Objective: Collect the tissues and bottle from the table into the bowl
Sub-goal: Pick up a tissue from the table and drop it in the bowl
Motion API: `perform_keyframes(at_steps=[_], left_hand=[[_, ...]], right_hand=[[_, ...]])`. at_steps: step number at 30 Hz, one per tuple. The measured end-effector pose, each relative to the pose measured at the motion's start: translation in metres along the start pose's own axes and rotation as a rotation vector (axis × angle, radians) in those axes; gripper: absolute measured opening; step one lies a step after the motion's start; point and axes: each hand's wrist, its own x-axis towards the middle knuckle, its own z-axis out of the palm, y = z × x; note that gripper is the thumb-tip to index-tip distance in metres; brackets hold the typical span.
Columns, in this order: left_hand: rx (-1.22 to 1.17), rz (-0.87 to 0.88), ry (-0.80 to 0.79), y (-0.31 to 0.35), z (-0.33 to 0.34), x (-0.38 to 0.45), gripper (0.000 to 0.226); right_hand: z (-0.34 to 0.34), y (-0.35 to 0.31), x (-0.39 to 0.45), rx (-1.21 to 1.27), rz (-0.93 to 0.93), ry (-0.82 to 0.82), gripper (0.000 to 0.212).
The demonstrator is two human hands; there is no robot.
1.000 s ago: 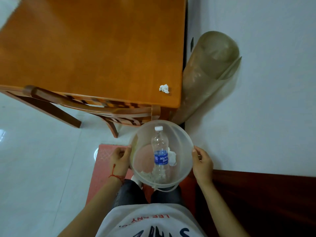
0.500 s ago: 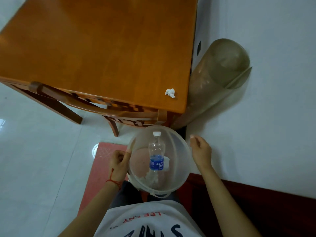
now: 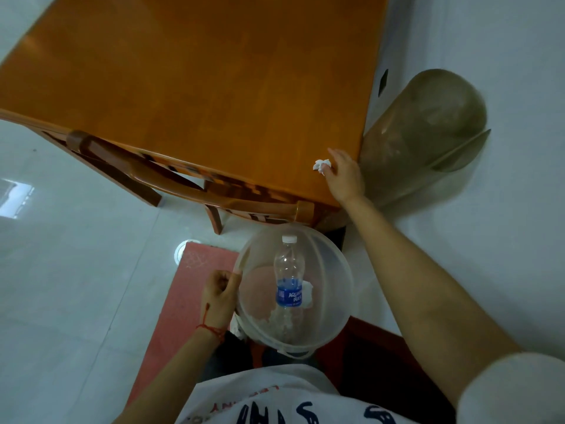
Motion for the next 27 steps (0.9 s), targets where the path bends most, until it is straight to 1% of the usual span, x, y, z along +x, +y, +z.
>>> perform_keyframes(at_steps=[3,5,7,9,12,16,19,21,24,27], left_hand=[[0.001,-0.005,0.029,0.002,0.0,-0.004,0.025],[0.0,0.01,0.043,0.001,-0.001,-0.003,0.028],[0.012,0.025,0.049,-0.001,-0.003,-0.001,0.032],[0.017,0.033,0.052,-0.003,-0.004,0.0,0.033],[0.009,0.04,0.036,-0.004,-0.005,-0.001,0.038],[-0.015,0.024,0.023,-0.004,-0.006,-0.003,0.041],[-0.016,0.032,0.002,-0.004,-0.006,-0.004,0.043],[-0.009,0.034,-0.009,-0.004,-0.006,-0.006,0.044],[0.001,0.031,-0.016,-0.003,-0.004,-0.01,0.042],[0.011,0.024,-0.009,-0.003,-0.002,-0.016,0.037]], right_hand=[[0.01,-0.001,0.012,-0.135,-0.053,-0.028,0.044],[0.017,-0.001,0.013,-0.208,-0.09,-0.001,0.041],[0.021,0.001,0.01,-0.208,-0.115,0.035,0.036],[0.024,0.003,0.007,-0.125,-0.094,0.055,0.033],[0.022,0.002,0.0,0.117,0.015,0.079,0.029],[0.011,-0.002,-0.034,0.352,0.067,0.176,0.024],[0.006,-0.004,-0.077,0.413,0.053,0.239,0.022],[0.003,-0.006,-0.11,0.463,0.075,0.242,0.022],[0.004,-0.005,-0.161,0.474,0.093,0.19,0.023],[0.013,-0.003,-0.203,0.403,0.014,0.1,0.024]])
